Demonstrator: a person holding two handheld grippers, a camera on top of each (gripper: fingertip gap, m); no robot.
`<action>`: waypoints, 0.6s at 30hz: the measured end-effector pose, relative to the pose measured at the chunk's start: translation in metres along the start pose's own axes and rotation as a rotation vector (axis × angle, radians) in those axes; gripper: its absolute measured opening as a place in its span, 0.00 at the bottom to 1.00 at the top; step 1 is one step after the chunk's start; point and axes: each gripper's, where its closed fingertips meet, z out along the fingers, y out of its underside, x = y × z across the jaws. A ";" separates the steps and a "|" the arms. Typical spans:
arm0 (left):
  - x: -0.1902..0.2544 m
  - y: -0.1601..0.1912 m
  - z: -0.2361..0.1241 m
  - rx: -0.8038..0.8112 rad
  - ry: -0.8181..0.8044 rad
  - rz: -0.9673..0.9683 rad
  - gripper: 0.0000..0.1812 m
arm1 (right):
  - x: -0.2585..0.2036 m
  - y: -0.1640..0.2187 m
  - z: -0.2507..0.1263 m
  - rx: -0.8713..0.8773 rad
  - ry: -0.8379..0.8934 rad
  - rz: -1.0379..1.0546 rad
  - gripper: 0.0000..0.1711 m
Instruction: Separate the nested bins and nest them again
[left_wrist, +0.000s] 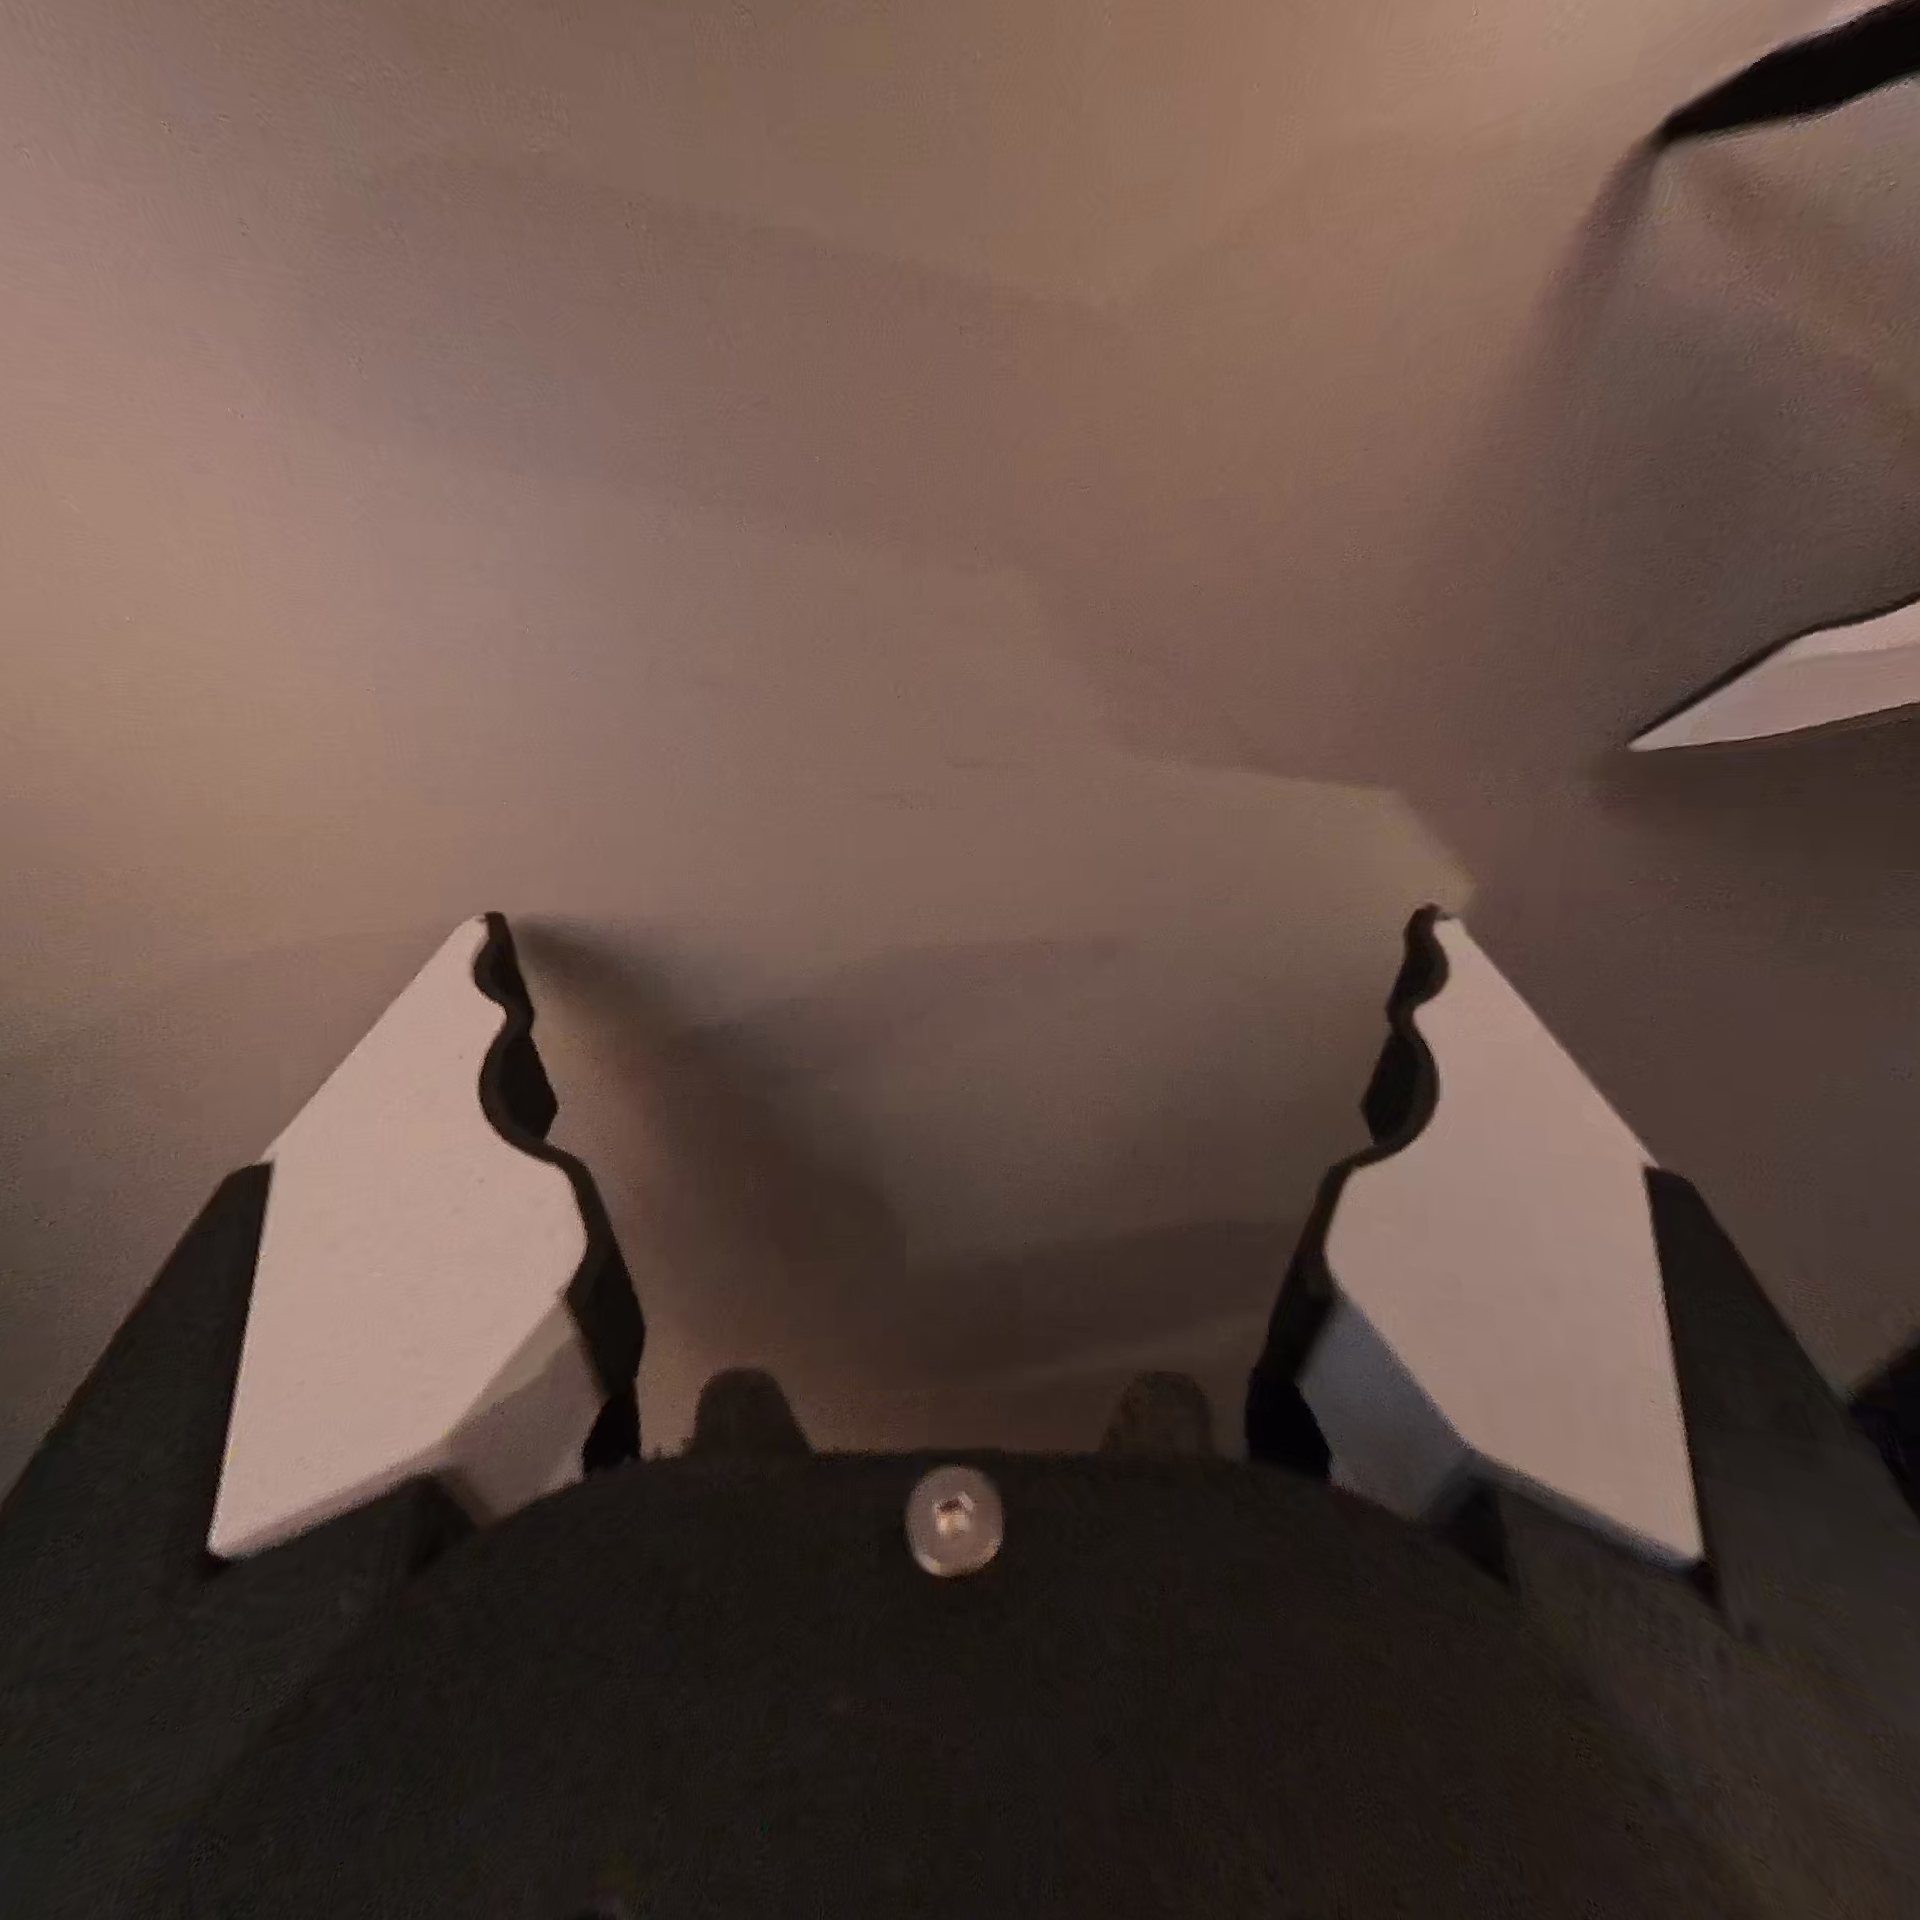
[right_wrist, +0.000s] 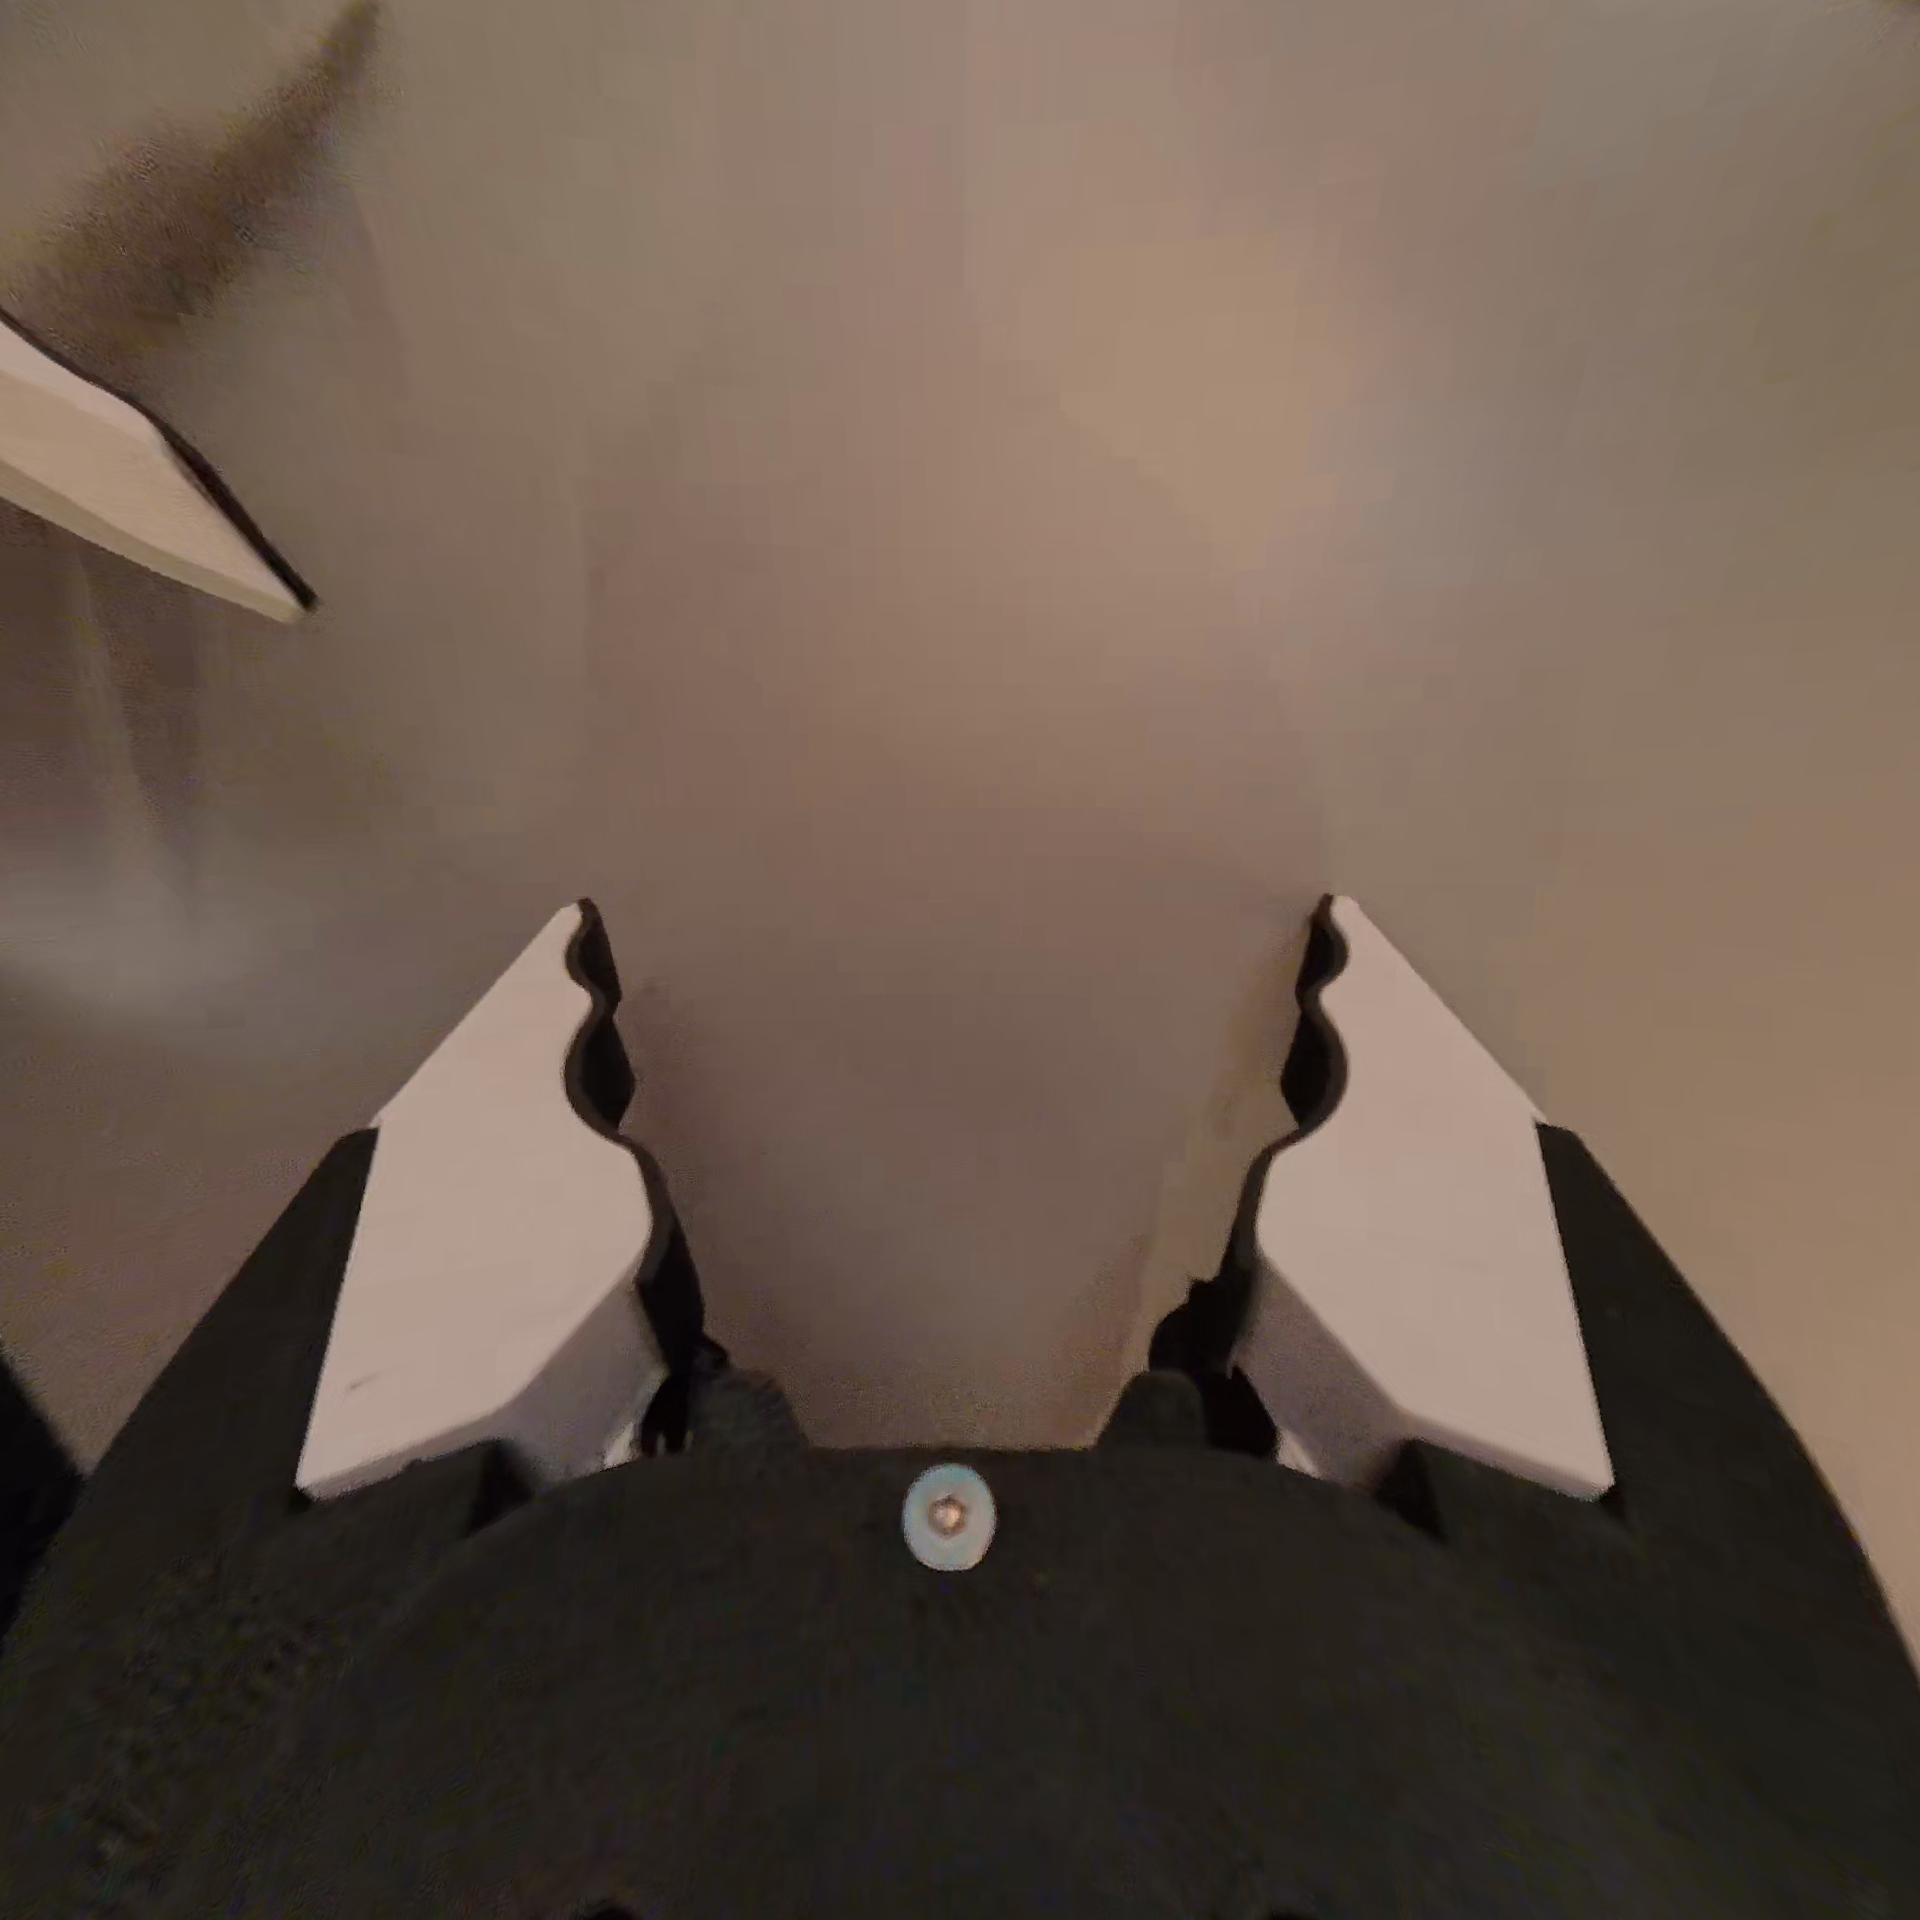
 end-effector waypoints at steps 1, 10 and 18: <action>-0.001 0.002 0.005 -0.007 -0.016 0.010 0.87 | 0.001 -0.001 0.002 0.004 0.015 -0.011 0.75; -0.005 0.002 0.016 0.072 -0.128 0.111 0.87 | -0.001 -0.004 0.017 0.044 0.109 -0.069 0.87; -0.004 0.002 0.016 0.104 -0.129 0.114 0.87 | -0.001 -0.007 0.019 0.117 0.124 -0.049 0.88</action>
